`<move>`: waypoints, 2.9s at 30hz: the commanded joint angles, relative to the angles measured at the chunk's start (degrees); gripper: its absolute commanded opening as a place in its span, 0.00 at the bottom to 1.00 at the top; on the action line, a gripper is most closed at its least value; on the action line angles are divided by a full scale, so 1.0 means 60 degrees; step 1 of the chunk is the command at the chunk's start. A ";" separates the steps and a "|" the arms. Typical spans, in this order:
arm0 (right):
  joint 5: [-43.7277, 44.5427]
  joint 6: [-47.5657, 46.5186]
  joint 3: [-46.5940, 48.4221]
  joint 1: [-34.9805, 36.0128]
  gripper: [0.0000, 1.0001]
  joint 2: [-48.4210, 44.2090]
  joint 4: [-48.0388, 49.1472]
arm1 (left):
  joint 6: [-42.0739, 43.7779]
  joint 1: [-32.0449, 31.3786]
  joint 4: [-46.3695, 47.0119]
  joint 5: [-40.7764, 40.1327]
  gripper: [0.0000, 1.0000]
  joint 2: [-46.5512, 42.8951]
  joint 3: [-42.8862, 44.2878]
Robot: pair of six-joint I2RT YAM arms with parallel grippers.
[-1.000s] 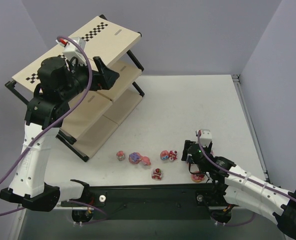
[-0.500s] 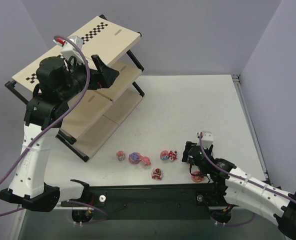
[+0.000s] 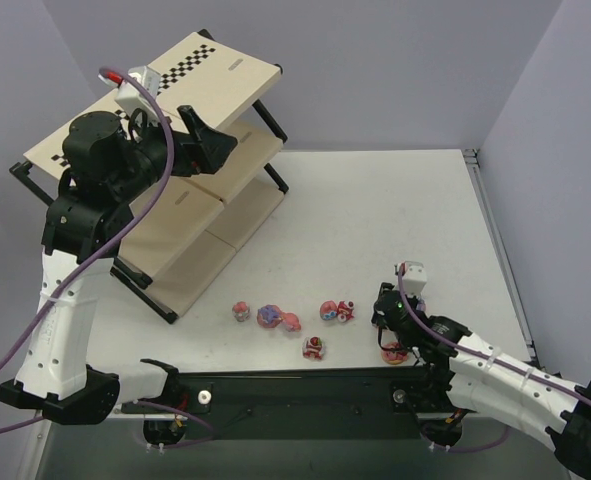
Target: Place and organize the plastic toys onto the shelf
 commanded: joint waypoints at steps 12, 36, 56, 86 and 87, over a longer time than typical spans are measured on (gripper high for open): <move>0.0932 -0.0737 0.4746 -0.0237 0.00 0.1159 -0.2058 | 0.0807 -0.0843 0.1260 0.2714 0.97 -0.0099 -0.0672; -0.4503 0.0097 1.0964 -0.1615 0.00 0.3445 -0.5109 | 0.2346 -0.5459 0.5316 0.2130 0.97 0.0516 -0.4687; -0.4313 0.0010 1.1038 -0.1512 0.00 0.3181 -0.4436 | 0.1350 -0.5680 0.5889 0.1545 0.82 0.1688 -0.4643; -0.3538 0.0449 1.0993 -0.1600 0.69 0.2376 -0.4201 | 0.1173 -0.5651 0.5802 0.0373 0.00 0.1674 -0.4614; -0.3435 0.0435 1.1095 -0.1615 0.70 0.2332 -0.4201 | 0.1232 -0.5665 0.5729 0.0314 0.00 0.1644 -0.4570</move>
